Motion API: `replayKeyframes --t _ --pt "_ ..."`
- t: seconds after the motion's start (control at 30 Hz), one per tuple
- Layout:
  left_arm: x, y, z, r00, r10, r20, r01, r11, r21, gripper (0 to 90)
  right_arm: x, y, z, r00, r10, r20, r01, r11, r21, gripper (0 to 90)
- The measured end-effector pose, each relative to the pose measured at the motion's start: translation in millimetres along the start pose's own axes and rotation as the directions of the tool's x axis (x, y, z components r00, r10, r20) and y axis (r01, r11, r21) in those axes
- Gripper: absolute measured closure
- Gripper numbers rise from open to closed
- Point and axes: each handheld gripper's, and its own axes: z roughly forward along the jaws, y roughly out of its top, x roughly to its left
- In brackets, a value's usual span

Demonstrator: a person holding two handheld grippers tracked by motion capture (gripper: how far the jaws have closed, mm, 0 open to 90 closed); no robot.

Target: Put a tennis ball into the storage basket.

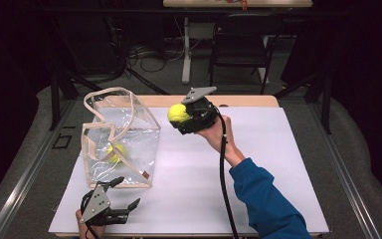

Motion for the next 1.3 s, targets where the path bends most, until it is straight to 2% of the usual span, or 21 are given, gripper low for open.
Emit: replayKeyframes --t 1.3 --pt "-0.3 0.0 0.4 1.0 -0.002 0.0 0.002 1.0 -0.002 15.9 2.6 19.7 -1.7 0.9998 -0.018 0.0 0.018 0.999 -0.04 26.2"
